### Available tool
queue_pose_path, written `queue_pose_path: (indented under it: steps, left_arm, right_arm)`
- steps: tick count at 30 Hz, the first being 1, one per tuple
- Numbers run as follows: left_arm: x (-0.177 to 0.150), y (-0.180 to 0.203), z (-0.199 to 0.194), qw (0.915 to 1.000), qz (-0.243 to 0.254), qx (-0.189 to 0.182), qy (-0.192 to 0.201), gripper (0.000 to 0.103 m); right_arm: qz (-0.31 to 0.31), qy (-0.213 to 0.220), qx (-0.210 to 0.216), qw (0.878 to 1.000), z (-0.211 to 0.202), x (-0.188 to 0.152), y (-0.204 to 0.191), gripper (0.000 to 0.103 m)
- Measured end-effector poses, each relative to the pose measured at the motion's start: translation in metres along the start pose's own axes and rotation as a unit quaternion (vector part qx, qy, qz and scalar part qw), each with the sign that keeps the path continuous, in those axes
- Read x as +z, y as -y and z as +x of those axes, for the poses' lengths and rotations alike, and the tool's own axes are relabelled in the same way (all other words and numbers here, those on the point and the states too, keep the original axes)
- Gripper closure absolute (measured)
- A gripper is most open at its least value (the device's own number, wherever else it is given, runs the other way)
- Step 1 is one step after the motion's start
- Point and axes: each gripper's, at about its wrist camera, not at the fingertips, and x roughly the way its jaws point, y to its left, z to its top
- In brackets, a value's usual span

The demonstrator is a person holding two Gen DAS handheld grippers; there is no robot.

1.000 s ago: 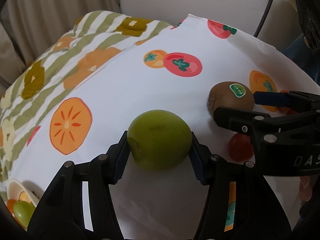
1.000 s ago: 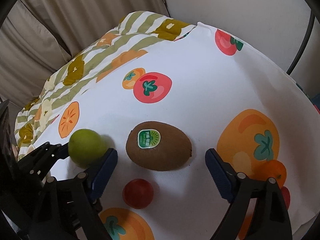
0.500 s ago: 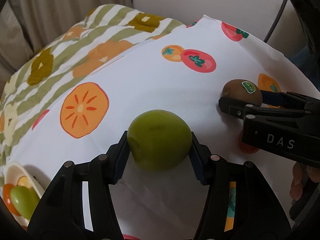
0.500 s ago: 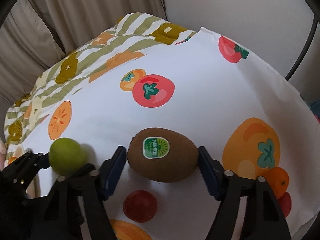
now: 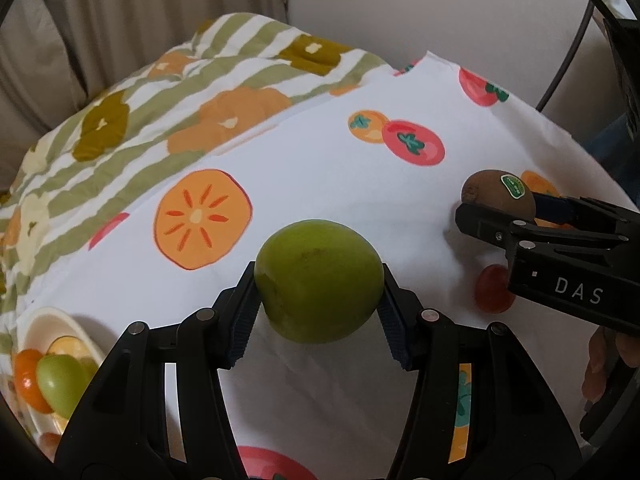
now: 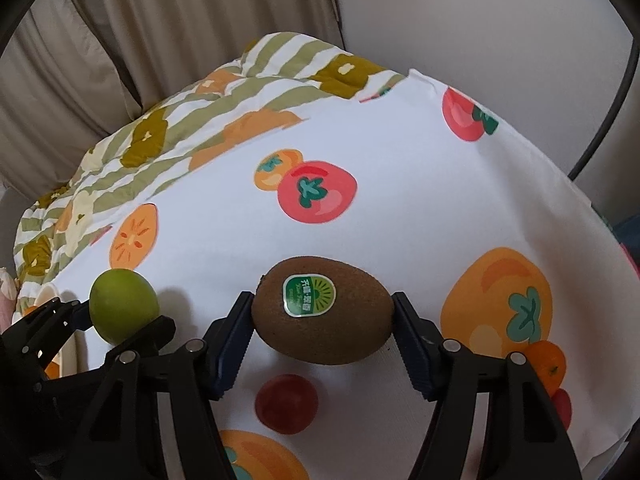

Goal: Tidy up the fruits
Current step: 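Carry the green apple to the bowl and open the left tool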

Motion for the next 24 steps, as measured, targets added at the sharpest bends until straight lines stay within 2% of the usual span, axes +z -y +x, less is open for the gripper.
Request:
queue_pose_path:
  steps: [13, 24]
  left_arm:
    - [-0.002, -0.025, -0.076, 0.9962, -0.06, 0.041, 0.048, 0.044]
    - [-0.045, -0.096, -0.147, 0.9851, -0.121, 0.1, 0.07, 0.044]
  right_arm:
    - [-0.071, 0.031, 0.047, 0.996, -0.052, 0.017, -0.042, 0.04]
    - [-0.143, 0.025, 0.124, 0.982, -0.079, 0.007, -0.126, 0.04]
